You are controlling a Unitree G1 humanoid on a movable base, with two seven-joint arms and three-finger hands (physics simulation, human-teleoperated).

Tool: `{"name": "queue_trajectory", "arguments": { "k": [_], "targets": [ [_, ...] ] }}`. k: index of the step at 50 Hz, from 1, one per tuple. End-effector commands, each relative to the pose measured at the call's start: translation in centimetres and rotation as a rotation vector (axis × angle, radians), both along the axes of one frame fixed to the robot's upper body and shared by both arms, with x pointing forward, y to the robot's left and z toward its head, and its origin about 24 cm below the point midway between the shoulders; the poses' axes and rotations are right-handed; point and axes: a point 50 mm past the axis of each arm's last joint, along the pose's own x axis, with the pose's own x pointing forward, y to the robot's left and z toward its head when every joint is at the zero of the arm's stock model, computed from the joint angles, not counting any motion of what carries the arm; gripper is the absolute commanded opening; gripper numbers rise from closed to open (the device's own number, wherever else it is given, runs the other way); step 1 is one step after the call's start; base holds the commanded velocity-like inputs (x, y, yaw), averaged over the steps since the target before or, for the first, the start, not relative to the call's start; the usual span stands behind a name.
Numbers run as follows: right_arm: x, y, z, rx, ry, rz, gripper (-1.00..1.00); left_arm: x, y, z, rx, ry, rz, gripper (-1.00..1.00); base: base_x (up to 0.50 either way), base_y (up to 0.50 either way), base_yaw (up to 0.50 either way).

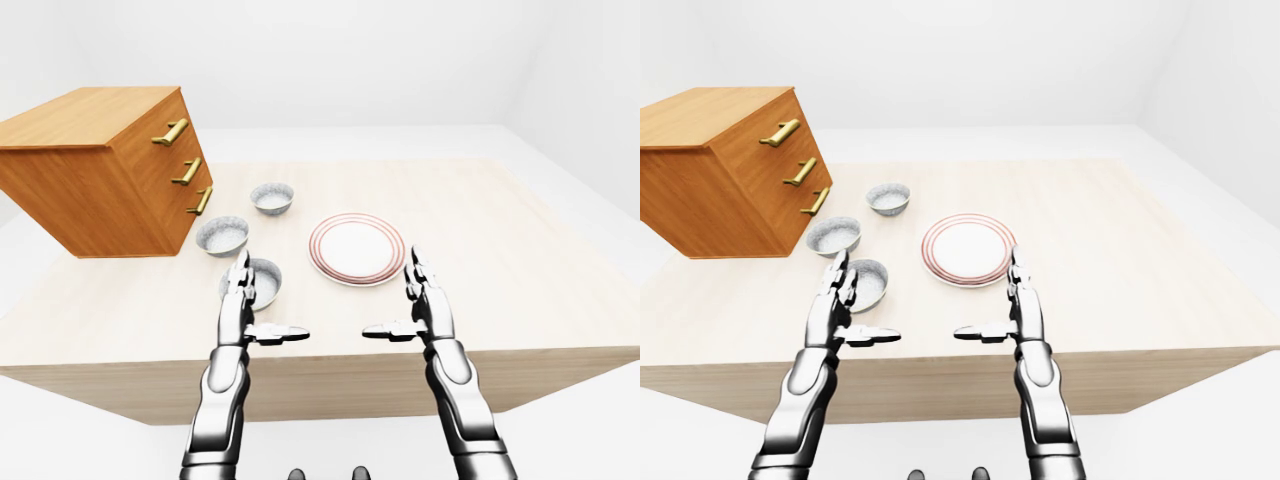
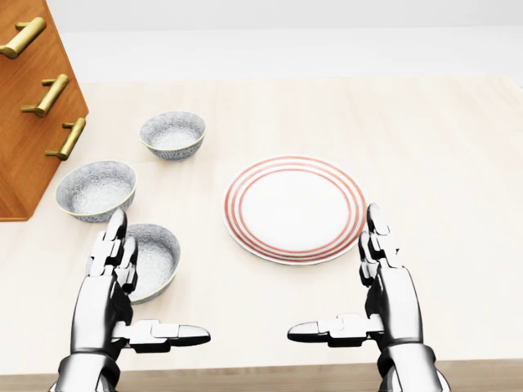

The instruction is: Put the bowl at the front on the plate.

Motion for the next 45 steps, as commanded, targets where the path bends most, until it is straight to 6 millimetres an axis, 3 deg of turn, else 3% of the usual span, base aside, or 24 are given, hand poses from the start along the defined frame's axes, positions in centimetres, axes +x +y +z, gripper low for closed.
{"name": "queue_trajectory", "arguments": {
  "k": [1,32,38,45],
  "targets": [
    [0.1,-0.6,-0.2,-0.002,0.005,0.004,1.0,0.1,0.7,0.0,-0.003,0.0,-0.003,1.0,0.0,0.0,0.0],
    [0.2,-0.7,-0.2,-0.003,0.007,0.0,1.0,0.2,0.7,-0.1,-0.007,0.01,-0.005,1.0,0.0,0.0,0.0],
    [0.2,-0.7,-0.3,-0.001,0.01,-0.006,1.0,0.0,1.7,0.7,-0.013,-0.004,0.075,1.0,0.0,0.0,0.0],
    [0.2,-0.7,-0.3,-0.003,0.011,-0.008,1.0,-2.1,3.0,2.9,0.047,-0.099,0.138,1.0,0.0,0.0,0.0]
  ]
}}
